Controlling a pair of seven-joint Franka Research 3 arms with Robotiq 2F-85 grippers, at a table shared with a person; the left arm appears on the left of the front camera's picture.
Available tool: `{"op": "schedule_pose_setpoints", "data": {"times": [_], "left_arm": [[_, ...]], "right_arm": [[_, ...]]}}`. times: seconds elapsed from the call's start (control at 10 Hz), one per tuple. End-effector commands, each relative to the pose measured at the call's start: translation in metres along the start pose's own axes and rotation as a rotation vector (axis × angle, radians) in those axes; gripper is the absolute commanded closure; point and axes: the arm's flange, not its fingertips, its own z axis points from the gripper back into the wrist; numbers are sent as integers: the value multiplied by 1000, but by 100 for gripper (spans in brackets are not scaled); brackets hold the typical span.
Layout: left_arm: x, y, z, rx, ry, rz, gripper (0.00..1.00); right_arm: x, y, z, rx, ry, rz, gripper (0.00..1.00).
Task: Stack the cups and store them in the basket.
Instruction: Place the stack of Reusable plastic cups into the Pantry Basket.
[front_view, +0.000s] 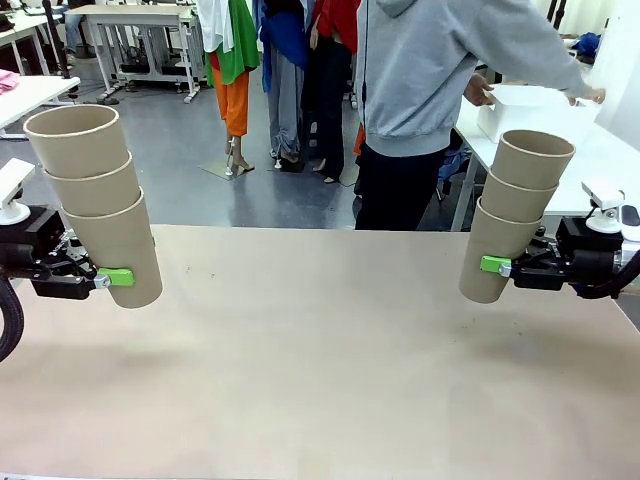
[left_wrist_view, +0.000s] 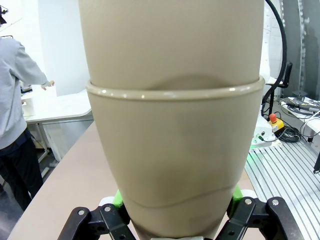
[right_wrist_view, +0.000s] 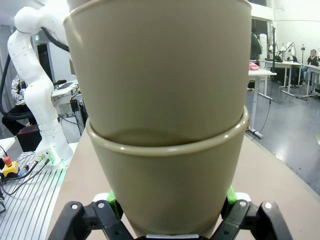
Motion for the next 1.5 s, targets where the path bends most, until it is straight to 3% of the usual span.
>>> {"op": "schedule_pose_setpoints", "data": {"times": [0.0, 1.4], "left_arm": [[4, -1, 1, -2, -6, -4, 17], [4, -1, 1, -2, -6, -4, 17]], "right_arm": [[4, 0, -1, -3, -1, 3, 15], [4, 0, -1, -3, -1, 3, 15]]}}
